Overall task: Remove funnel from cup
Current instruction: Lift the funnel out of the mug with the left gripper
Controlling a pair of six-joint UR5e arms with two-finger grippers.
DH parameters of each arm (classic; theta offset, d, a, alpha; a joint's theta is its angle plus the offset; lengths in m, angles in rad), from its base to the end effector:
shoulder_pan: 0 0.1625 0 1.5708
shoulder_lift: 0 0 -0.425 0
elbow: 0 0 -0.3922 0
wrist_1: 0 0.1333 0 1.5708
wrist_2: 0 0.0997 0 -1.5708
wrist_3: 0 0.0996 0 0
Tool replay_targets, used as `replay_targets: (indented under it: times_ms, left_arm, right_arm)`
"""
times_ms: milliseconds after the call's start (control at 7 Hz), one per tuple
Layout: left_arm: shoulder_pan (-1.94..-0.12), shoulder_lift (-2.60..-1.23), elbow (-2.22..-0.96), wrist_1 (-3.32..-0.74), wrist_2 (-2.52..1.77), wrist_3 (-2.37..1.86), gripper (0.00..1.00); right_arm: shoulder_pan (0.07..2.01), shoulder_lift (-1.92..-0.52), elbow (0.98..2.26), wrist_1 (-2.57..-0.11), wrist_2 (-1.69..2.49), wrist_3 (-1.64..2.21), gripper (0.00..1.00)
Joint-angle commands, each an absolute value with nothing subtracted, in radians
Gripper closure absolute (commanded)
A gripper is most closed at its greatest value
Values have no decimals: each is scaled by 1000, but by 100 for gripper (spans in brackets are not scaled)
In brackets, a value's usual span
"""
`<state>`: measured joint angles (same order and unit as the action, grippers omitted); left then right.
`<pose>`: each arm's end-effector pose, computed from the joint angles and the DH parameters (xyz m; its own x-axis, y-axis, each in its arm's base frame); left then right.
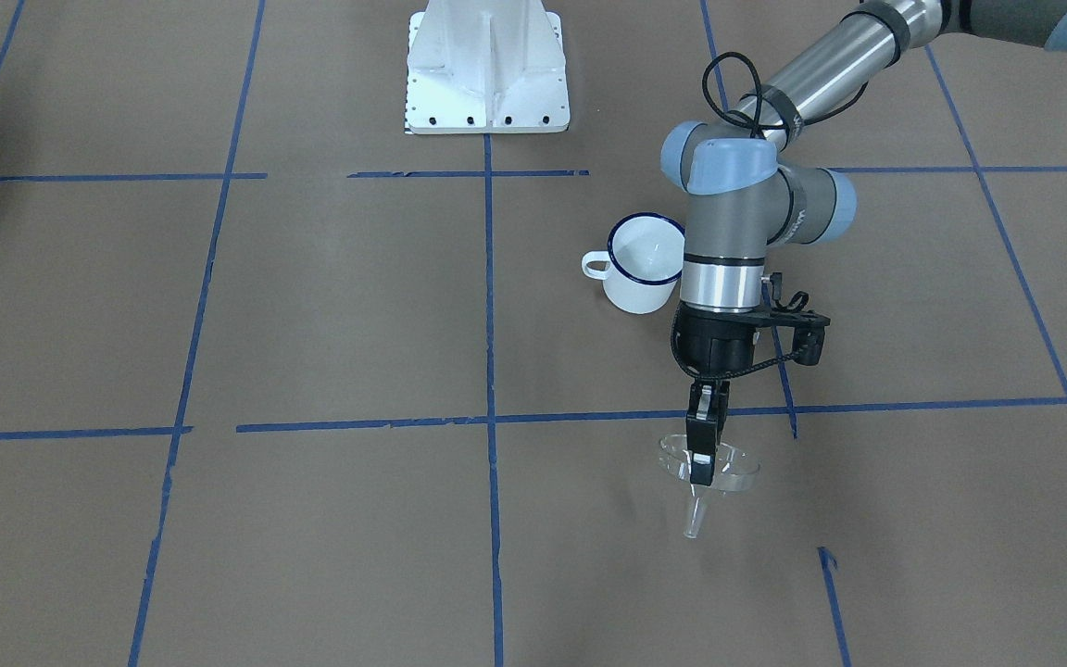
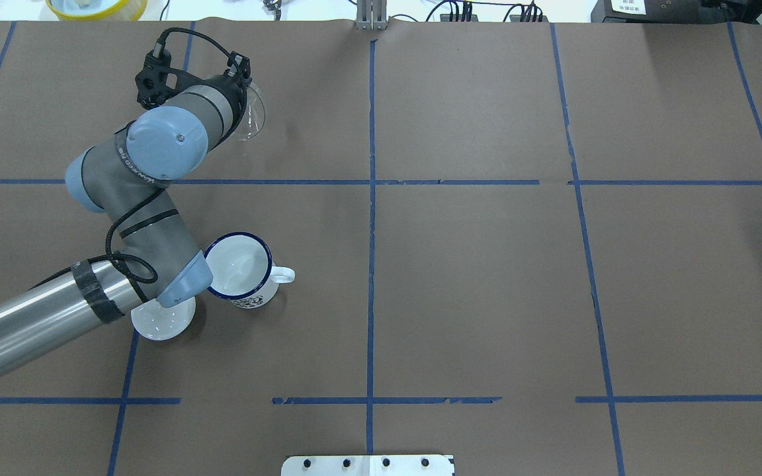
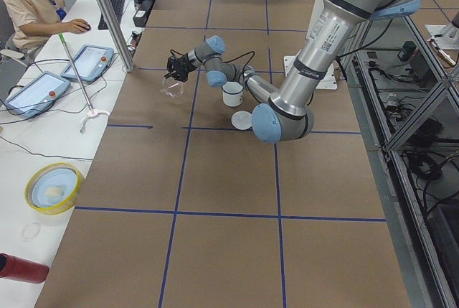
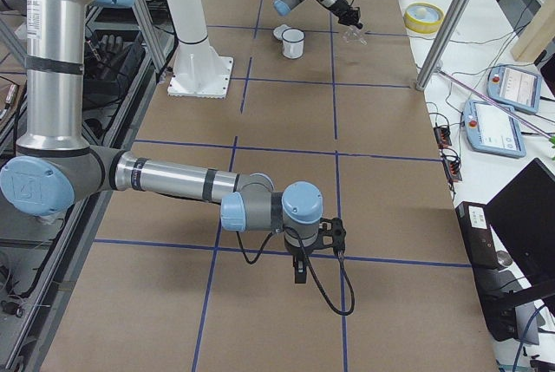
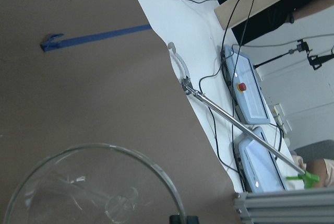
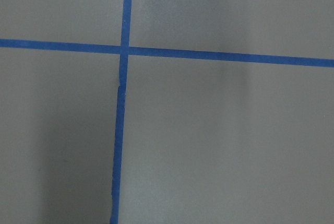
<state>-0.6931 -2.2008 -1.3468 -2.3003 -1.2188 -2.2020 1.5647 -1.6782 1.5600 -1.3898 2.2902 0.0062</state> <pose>0.4602 -0.6002 0.3000 -0.2340 -0.5258 -0.8178 0.8698 0.2627 -0.4177 0.0649 -0.4485 0.6998 0.7520 -0.0398 0.6580 0.0014 0.9983 0.0587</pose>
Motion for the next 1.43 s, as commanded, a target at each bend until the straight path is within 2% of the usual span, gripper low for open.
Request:
replay_targets:
  times_ms: [0,143,286,429,571,714,1000,1286]
  left_arm:
    - [-693,-2238,-1203,-2385,-1187,-2235,100]
    - [-693,-2240,-1201,-2388,-1187,-2230,85]
    - [-693,-2240,-1201,-2387,-1187,-2221,53]
    - [-693,-2238,-1204,-2387,-1189,-2186,12]
    - [-706,-2237,-1227,-2388,-1192,-2125,0]
    - [-719,-2220,-1314,-2385,-1222,-2035,0]
    - [-732,-2052,-1574,-2359,-1458,-1747,0]
    - [-761,-1942,-1858,-2097,-1662,-1362,0]
  right_arm:
    - [1565,-1678,1560,-1390,2290,6,0]
    - [1565,-1678,1560,-1390,2290,6,0]
    - [1565,-1678,1560,-1390,2290,6,0]
    - [1565,-1678,1560,-1390,2290,6,0]
    - [1565,-1678,1562,-1390,2290,6,0]
    - [1565,-1678,1560,-1390,2290,6,0]
    - [1565,-1678,1562,-1390,2290,6,0]
    - [1565,-1678,1560,-1390,2290,6,0]
